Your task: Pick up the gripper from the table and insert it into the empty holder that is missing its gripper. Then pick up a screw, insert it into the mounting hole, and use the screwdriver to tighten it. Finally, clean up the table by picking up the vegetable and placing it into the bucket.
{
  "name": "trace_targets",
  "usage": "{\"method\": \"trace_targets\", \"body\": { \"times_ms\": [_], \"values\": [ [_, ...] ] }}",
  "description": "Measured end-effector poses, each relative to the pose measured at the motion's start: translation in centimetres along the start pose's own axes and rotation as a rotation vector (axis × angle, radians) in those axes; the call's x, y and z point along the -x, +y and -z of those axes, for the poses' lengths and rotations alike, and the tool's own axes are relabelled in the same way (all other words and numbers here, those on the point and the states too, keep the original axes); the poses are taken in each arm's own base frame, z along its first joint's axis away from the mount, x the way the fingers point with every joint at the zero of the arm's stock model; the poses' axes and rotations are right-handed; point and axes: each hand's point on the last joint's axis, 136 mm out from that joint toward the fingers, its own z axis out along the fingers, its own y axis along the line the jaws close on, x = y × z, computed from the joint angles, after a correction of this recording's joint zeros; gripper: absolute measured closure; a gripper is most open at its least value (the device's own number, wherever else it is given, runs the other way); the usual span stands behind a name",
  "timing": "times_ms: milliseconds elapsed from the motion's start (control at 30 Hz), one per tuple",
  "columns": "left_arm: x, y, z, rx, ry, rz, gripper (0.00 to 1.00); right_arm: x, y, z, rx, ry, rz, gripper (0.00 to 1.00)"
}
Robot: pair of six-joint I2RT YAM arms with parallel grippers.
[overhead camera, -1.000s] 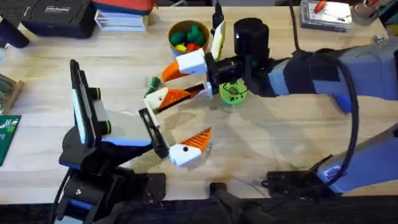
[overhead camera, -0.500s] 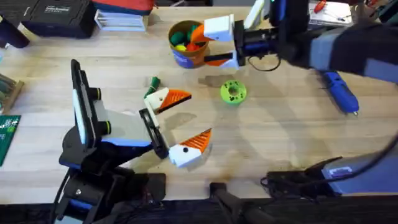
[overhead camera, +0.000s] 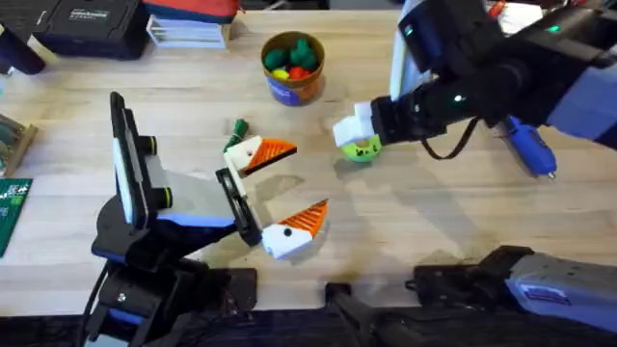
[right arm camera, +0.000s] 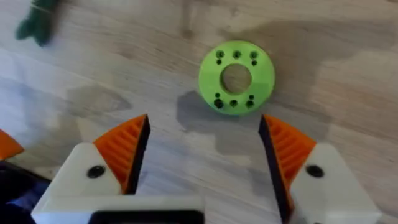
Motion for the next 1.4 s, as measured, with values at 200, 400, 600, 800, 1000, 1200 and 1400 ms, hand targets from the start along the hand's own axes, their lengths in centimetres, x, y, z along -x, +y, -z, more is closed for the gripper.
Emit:
{"method": "trace_targets", "body": {
  "times_ms": [200,400,600,800,1000,1200,1400],
  "values": [
    [0.0,0.0,0.0,-0.002,0.000,0.000,0.014,0.0,-0.3,-0.7,-0.086,-0.009,0.073,0.117],
    [0.0,0.0,0.0,-0.002,0.000,0.000,0.015,-0.8,0.0,-3.2,-0.114,0.058,0.105,0.276],
    [0.0,0.0,0.0,-0.002,0.000,0.000,0.015,-2.1,-0.5,-5.8,-0.146,0.149,0.111,0.471],
    [0.0,0.0,0.0,-0.002,0.000,0.000,0.015,-2.0,-0.6,-6.6,-0.151,0.156,0.110,0.512],
    [0.0,0.0,0.0,-0.003,0.000,0.000,0.015,-1.9,-0.6,-6.7,-0.150,0.150,0.111,0.554],
    [0.0,0.0,0.0,-0.002,0.000,0.000,0.015,-2.2,-0.9,-7.4,-0.169,0.175,0.111,0.664],
    [0.0,0.0,0.0,-0.002,0.000,0.000,0.015,-2.0,-1.2,-7.3,-0.186,0.169,0.113,0.821]
  ]
}}
